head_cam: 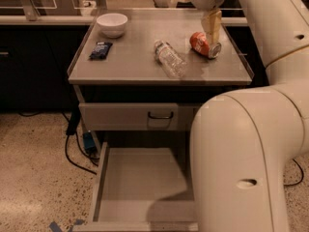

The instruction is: Place water bottle into middle drawer

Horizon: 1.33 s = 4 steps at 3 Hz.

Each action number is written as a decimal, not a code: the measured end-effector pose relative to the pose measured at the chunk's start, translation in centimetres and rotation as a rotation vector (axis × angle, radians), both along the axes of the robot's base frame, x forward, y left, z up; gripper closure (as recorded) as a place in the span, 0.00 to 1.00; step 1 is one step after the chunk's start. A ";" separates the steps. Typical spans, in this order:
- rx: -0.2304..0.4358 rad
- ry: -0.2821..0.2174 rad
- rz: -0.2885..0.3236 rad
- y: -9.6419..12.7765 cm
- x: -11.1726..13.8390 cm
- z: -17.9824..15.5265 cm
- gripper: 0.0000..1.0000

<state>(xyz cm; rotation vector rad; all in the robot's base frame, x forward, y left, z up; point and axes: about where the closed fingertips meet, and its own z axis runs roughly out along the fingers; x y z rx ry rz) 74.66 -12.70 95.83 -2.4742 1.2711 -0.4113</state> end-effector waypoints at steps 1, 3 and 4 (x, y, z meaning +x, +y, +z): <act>-0.021 -0.015 0.161 2.0 1.0 -0.5 0.00; 0.011 -0.085 0.593 6.1 0.6 -1.3 0.00; 0.016 -0.123 0.597 6.7 1.6 -1.2 0.00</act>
Offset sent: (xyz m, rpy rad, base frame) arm 0.0339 0.0066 0.0384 -0.0821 0.1573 0.6616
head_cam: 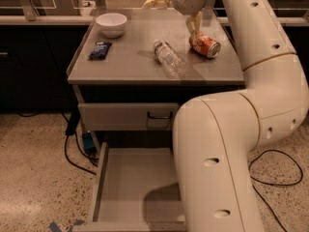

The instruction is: Place water bottle into middle drawer

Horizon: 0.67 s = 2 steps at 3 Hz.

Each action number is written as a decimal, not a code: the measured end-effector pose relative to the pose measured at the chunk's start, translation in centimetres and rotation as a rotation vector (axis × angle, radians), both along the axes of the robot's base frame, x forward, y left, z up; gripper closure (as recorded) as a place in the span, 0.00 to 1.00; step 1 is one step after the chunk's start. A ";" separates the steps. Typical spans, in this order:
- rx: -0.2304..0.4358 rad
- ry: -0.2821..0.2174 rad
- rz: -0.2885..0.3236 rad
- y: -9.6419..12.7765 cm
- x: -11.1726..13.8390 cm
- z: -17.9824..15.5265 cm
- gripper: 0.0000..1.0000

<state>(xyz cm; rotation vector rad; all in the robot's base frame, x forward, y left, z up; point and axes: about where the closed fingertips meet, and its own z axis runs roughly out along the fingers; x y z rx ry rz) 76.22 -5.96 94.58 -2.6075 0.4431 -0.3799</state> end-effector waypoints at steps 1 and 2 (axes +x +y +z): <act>-0.031 0.015 0.049 1.9 0.3 -1.4 0.00; -0.072 0.076 0.086 3.1 0.1 -4.1 0.00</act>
Offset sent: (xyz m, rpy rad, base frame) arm 0.0133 0.0087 -0.0342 -0.2056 0.3202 0.1800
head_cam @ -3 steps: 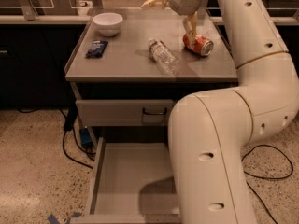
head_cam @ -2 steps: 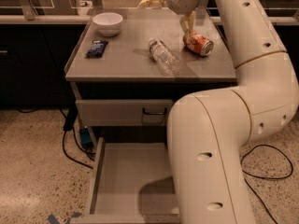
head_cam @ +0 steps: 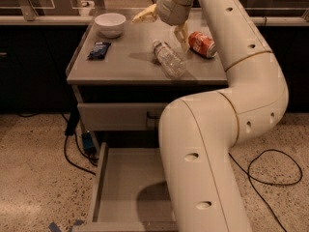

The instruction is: Place water bottle into middle drawer

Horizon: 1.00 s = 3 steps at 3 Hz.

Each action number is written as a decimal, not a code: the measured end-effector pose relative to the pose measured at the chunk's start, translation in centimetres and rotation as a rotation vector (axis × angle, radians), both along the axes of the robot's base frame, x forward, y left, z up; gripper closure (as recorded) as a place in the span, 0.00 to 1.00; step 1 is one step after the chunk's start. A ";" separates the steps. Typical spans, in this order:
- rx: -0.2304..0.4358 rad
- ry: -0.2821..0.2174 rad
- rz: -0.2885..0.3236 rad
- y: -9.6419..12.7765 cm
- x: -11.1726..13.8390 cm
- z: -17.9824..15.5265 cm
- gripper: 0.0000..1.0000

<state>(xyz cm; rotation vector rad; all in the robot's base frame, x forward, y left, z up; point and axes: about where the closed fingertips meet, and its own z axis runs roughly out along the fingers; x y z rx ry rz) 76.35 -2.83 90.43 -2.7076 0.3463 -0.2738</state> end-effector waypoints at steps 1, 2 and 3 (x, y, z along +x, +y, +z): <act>0.019 0.082 -0.013 0.3 -0.2 -3.0 0.00; 0.074 0.157 -0.015 0.4 -0.8 -5.2 0.00; 0.113 0.198 -0.014 0.7 -1.3 -6.0 0.00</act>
Offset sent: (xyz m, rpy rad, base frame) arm -0.0148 -0.0420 -0.0322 -0.0200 0.4550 0.0536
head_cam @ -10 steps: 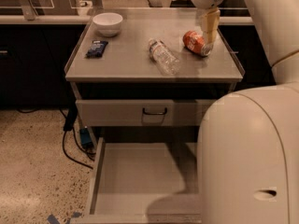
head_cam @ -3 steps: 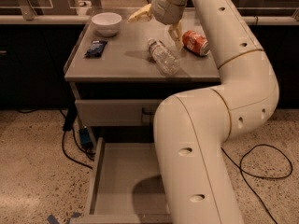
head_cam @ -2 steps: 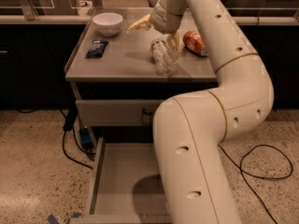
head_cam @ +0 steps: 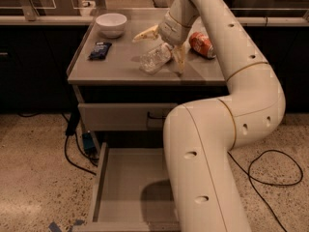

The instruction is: Place water bottle into middle drawer

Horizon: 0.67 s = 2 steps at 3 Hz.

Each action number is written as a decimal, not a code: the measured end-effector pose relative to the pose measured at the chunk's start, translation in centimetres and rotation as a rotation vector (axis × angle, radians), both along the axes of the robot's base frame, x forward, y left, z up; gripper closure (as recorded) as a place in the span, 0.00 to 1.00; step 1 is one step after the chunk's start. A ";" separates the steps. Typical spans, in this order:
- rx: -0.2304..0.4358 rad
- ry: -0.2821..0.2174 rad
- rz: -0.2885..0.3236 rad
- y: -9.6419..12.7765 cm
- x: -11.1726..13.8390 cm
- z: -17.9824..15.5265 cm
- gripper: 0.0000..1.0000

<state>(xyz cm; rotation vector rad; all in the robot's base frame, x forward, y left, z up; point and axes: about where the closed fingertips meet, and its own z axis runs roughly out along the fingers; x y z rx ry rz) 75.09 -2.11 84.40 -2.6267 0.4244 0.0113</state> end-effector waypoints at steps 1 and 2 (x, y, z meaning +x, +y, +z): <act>0.017 -0.030 -0.012 0.6 1.0 0.0 0.18; 0.018 -0.034 -0.014 0.7 1.2 0.2 0.42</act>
Offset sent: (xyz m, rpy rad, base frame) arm 0.0102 0.0061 -0.0004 0.0165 -0.0298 -0.0122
